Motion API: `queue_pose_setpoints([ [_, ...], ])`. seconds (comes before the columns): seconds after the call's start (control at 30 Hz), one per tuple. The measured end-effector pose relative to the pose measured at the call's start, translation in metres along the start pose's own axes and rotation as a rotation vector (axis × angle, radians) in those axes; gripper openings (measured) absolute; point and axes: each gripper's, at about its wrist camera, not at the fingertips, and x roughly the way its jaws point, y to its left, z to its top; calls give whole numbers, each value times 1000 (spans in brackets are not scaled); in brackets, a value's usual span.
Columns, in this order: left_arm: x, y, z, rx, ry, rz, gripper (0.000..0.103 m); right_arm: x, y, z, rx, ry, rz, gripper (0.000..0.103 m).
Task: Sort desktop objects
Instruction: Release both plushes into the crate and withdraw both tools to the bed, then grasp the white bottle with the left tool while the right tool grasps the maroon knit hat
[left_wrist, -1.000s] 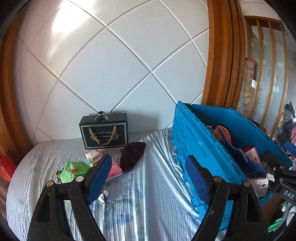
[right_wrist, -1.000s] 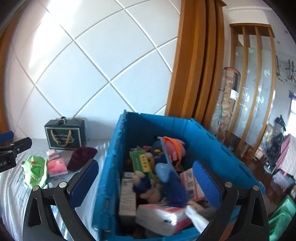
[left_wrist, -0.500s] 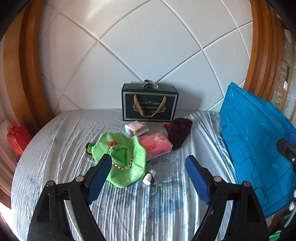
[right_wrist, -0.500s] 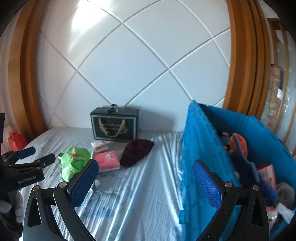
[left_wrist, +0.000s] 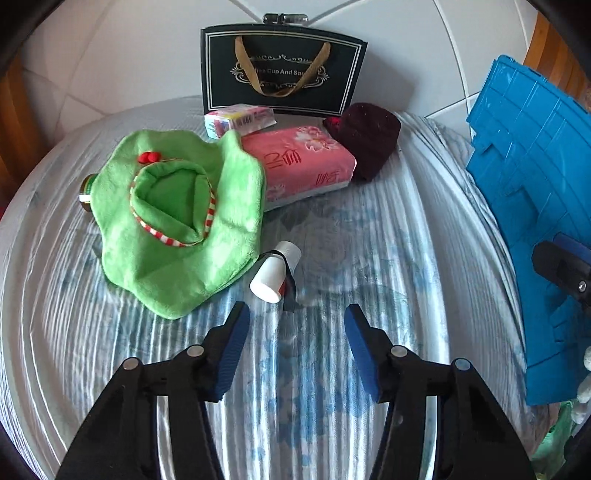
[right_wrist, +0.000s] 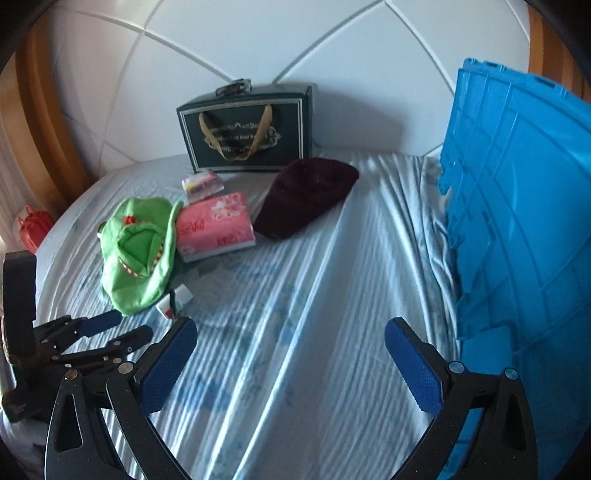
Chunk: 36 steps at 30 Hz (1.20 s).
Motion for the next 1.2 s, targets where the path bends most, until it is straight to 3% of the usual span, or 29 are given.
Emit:
queue_pose_setpoints([
  [0.2,54,1,18,28,81,6,52,48,-12,5,31,66,1,103],
  [0.3,73,5,20,21,123,-32,13,64,-16,7,52,86,-4,103],
  [0.43,70,10,32,35,74,-40,12,83,-20,9,79,111,0,103],
  [0.63,54,3,35,106,107,-65,12,92,-15,9,71,129,8,103],
  [0.67,49,0,36,119,97,-71,13,92,-14,9,68,127,6,103],
  [0.7,45,-3,38,126,86,-73,20,91,-14,9,68,126,8,103],
  [0.77,43,-7,45,131,69,-66,46,92,-15,8,74,126,10,103],
  [0.8,46,-10,50,141,64,-58,65,92,-15,8,78,126,10,103],
  [0.9,69,-18,59,182,71,-42,68,92,-17,8,92,129,-4,103],
  [0.97,87,-17,61,185,101,-21,60,94,-21,10,108,128,-20,103],
  [1.0,95,-13,62,177,114,-24,31,96,-23,12,119,128,-26,103],
  [1.03,98,-7,64,154,115,-37,27,98,-25,14,128,129,-30,103],
  [1.2,91,33,80,47,54,-28,27,119,-23,31,162,138,-15,103],
])
